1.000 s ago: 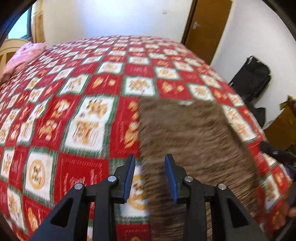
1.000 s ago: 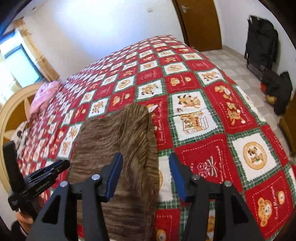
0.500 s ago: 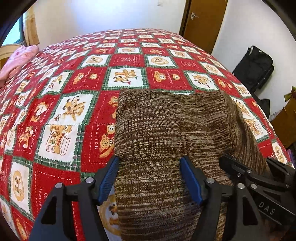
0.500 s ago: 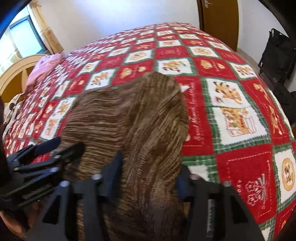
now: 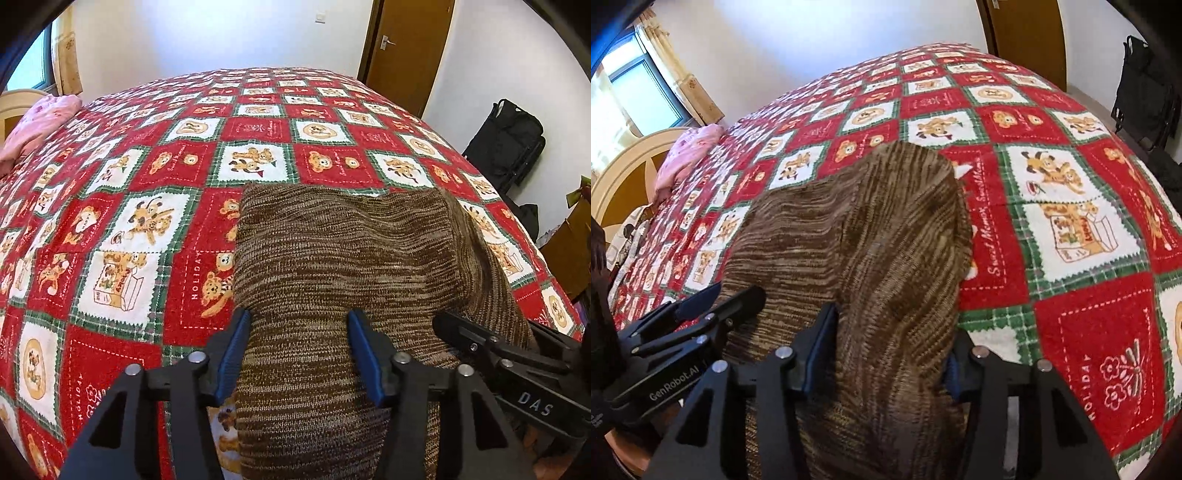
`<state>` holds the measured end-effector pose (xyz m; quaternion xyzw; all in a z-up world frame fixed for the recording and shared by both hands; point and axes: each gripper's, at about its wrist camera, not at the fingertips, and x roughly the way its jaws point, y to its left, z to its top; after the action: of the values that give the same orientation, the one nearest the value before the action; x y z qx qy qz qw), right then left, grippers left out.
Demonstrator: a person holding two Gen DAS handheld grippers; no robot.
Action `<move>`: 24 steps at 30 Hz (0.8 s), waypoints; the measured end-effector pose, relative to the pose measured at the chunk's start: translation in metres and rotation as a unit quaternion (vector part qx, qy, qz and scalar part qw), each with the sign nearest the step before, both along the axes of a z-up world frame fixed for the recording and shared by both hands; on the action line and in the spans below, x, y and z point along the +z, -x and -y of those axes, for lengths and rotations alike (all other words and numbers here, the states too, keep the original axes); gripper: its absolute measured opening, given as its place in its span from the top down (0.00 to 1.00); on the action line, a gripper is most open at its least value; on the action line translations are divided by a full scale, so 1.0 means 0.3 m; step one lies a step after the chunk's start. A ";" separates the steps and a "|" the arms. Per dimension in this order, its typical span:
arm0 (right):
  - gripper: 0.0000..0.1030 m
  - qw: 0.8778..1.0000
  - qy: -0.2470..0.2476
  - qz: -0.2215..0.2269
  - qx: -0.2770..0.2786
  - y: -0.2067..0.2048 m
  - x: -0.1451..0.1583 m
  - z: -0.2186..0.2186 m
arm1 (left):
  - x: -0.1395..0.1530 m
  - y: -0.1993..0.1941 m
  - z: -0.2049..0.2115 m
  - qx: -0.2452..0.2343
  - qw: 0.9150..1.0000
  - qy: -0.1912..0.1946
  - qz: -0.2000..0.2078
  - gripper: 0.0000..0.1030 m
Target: Fold small clothes
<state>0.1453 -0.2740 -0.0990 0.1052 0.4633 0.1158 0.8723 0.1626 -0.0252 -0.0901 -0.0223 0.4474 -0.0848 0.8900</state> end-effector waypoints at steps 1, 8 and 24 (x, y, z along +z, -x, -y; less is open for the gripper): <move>0.54 1.000 0.009 0.003 0.000 -0.001 0.001 -0.009 | 0.003 0.002 0.003 -0.001 1.000 -0.002 0.002 0.53; 0.68 0.996 0.082 0.042 0.006 0.032 0.029 -0.085 | 0.034 0.018 0.026 0.001 1.000 -0.020 0.014 0.76; 0.69 0.993 0.033 0.108 -0.010 0.231 0.242 -0.217 | 0.229 0.194 -0.101 0.017 0.999 -0.006 0.044 0.80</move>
<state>0.0760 -0.2090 -0.0264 0.0673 0.3685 0.1026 0.9215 0.1045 0.0051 -0.0214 -0.0205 0.4079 -0.0675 0.9103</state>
